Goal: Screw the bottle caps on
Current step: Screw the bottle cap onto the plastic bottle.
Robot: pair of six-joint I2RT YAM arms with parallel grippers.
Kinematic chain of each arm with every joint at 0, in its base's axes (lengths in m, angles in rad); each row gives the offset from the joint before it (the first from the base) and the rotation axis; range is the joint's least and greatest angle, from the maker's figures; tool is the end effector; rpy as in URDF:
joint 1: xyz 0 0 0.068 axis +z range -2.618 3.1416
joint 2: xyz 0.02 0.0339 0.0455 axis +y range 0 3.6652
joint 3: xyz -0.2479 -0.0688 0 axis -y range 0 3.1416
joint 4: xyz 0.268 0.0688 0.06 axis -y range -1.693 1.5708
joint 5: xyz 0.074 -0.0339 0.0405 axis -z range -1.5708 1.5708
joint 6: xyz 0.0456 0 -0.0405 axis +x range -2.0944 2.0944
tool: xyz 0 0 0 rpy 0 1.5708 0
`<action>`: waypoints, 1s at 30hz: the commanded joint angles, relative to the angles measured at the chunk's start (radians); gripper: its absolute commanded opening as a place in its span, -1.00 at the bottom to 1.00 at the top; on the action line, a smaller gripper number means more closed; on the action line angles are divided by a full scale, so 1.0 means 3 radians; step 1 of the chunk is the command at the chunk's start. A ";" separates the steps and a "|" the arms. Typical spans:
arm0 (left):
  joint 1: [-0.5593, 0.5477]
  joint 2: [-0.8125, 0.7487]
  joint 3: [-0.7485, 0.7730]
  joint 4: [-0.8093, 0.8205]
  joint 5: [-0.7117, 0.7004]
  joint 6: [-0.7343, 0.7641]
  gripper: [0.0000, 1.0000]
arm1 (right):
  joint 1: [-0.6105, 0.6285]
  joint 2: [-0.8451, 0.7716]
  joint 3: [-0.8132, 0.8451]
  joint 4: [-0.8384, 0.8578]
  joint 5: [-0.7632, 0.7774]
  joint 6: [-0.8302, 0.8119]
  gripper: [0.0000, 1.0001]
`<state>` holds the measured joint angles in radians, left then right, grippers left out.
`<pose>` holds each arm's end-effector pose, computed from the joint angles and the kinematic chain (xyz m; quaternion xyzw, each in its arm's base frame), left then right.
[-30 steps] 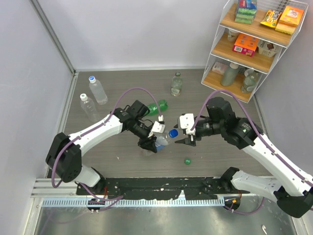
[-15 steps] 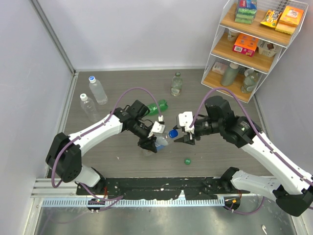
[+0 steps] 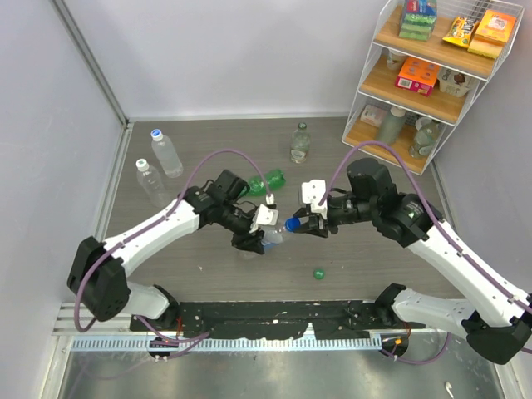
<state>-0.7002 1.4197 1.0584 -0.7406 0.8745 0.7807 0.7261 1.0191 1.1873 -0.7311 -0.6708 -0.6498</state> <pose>0.2078 -0.2209 0.2279 0.6670 0.5841 -0.4031 0.2269 0.1584 0.1786 0.3701 -0.6478 0.5379 0.3054 0.4447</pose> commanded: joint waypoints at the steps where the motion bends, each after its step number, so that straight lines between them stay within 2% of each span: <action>1: -0.0018 -0.0472 0.0010 0.0770 -0.0240 -0.0485 -0.99 | 0.0019 0.0019 -0.0030 0.0176 0.0083 0.0478 -0.53; 7: -0.0156 -0.0713 -0.0143 0.1390 -0.0976 -0.0843 -0.98 | 0.0019 0.0039 -0.0210 0.0749 0.0722 0.1689 -0.77; 10: -0.0355 -0.0774 -0.0163 0.1604 -0.1522 -0.0920 -0.96 | 0.0019 0.0131 -0.0184 0.0851 0.0926 0.2251 -0.79; 13: -0.0590 -0.0861 -0.0306 0.1971 -0.2090 -0.0910 -0.97 | 0.0019 0.0228 -0.0210 0.0979 0.1156 0.2620 -0.83; 15: -0.0672 -0.0922 -0.0424 0.2227 -0.2290 -0.0925 -0.98 | 0.0019 0.0254 -0.0255 0.1061 0.1406 0.2840 -0.85; 17: -0.0713 -0.0979 -0.0531 0.2569 -0.2398 -0.1042 -0.98 | 0.0019 0.0269 -0.0352 0.1229 0.1692 0.3091 -0.98; 21: -0.0790 -0.1005 -0.0720 0.3096 -0.2710 -0.1242 -0.98 | 0.0019 0.0249 -0.0618 0.1587 0.2098 0.3648 -0.98; 26: -0.0846 -0.0811 -0.0721 0.3205 -0.3033 -0.1262 -1.00 | 0.0039 0.0310 -0.0614 0.1777 0.2093 0.4022 -0.95; 27: -0.0846 -0.0790 -0.0731 0.3225 -0.3048 -0.1298 -1.00 | 0.0064 0.0320 -0.0578 0.1782 0.2068 0.3992 -0.92; 28: -0.0841 -0.0775 -0.0782 0.3317 -0.3053 -0.1344 -1.00 | 0.0085 0.0335 -0.0522 0.1767 0.2072 0.3976 -0.75; 30: -0.0841 -0.0764 -0.0940 0.3567 -0.3008 -0.1385 -1.00 | 0.0146 0.0331 -0.0445 0.1675 0.2200 0.3910 -0.69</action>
<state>-0.8948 1.2060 0.7795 -0.0715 -0.1230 0.3561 0.7273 1.0683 1.0317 -0.2333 -0.0719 0.4801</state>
